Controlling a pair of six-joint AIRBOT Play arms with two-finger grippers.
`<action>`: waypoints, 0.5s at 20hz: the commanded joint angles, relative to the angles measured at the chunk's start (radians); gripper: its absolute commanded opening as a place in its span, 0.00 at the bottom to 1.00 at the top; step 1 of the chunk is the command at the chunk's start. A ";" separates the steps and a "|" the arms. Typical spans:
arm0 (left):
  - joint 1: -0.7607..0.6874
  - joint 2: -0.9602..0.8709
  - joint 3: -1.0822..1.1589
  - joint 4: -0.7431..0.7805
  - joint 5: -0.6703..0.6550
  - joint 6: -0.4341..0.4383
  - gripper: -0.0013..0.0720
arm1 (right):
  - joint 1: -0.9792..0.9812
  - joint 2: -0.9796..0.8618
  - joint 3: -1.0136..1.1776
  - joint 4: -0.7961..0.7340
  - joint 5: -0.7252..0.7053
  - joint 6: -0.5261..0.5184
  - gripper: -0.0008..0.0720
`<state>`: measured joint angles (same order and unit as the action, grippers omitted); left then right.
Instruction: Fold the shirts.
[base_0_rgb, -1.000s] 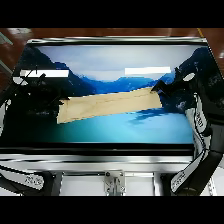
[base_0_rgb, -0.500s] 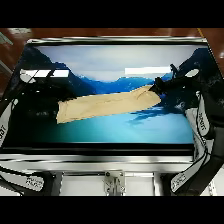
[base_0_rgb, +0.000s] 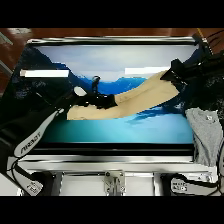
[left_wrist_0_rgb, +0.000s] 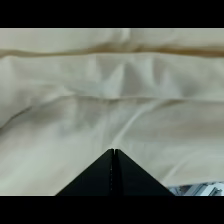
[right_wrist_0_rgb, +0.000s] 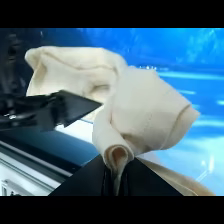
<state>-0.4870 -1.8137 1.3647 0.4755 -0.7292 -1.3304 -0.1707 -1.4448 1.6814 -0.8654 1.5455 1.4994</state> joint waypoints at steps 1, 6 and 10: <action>-0.115 -0.121 0.066 -0.284 0.069 0.122 0.07 | 0.000 0.125 0.000 -0.034 0.094 0.110 0.09; -0.176 -0.300 0.255 -0.537 -0.101 0.277 0.07 | 0.000 0.185 0.000 -0.036 0.129 0.184 0.09; -0.091 -0.269 0.267 -0.431 -0.229 0.317 0.06 | 0.063 0.184 -0.001 -0.123 0.067 0.199 0.09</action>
<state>-0.6186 -2.0827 1.6028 0.0204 -0.8547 -1.0649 -0.1493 -1.2705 1.6810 -0.9226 1.6485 1.6733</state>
